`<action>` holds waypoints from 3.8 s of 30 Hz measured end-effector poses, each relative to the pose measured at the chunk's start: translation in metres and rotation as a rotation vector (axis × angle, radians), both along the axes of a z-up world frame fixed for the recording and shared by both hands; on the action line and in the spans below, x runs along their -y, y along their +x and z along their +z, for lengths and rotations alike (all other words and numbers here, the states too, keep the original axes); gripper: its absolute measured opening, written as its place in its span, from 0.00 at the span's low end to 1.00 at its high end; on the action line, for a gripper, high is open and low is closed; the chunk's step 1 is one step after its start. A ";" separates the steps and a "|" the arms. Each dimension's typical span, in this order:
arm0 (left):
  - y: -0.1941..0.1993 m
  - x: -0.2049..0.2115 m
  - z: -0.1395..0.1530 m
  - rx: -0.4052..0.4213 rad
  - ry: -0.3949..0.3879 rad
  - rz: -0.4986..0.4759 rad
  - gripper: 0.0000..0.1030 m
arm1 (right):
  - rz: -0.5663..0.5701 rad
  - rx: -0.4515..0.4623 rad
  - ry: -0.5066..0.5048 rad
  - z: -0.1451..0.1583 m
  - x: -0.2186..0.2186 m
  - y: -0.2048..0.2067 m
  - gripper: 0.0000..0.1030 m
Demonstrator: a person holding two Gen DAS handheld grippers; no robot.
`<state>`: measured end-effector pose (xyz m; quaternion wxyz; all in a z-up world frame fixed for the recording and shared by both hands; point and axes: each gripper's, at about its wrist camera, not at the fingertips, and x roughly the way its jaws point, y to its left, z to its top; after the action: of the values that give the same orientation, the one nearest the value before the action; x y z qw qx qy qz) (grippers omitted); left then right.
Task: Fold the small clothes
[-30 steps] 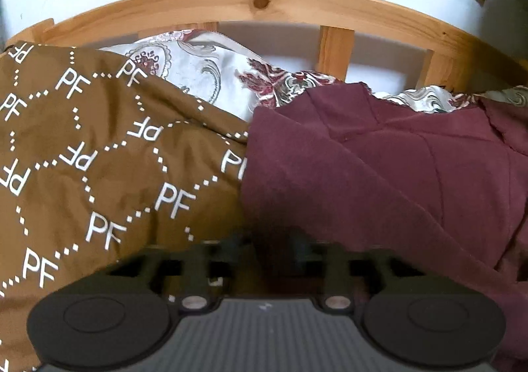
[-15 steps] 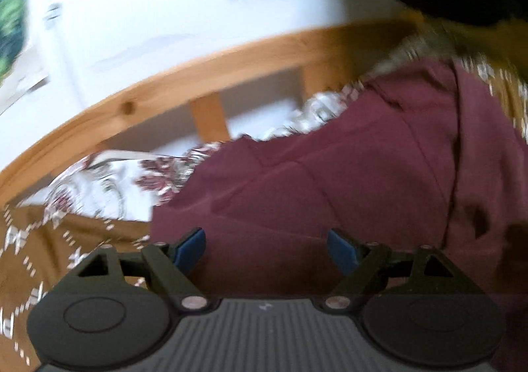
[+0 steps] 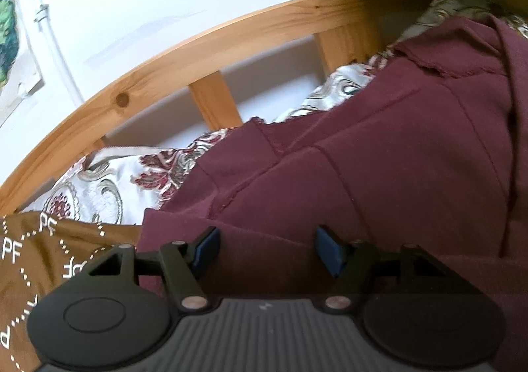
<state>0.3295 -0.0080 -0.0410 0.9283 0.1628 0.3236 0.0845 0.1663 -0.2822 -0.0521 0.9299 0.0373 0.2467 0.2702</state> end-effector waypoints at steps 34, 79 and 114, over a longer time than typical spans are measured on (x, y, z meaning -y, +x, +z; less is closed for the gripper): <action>-0.211 -0.027 0.046 -0.075 -0.336 -0.104 0.99 | -0.124 0.069 -0.063 0.032 0.006 -0.034 0.99; -0.271 0.024 -0.013 -0.199 -0.051 -0.242 0.89 | -0.065 -0.018 -0.355 0.038 0.005 -0.163 0.99; -0.278 -0.026 0.059 -0.030 -0.326 -0.207 0.05 | 0.026 0.050 -0.811 0.001 -0.041 -0.157 0.75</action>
<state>0.0513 0.0183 0.0181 0.9412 0.0442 0.3282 -0.0675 0.0090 -0.2414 -0.0513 0.8715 -0.3422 0.3109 0.1636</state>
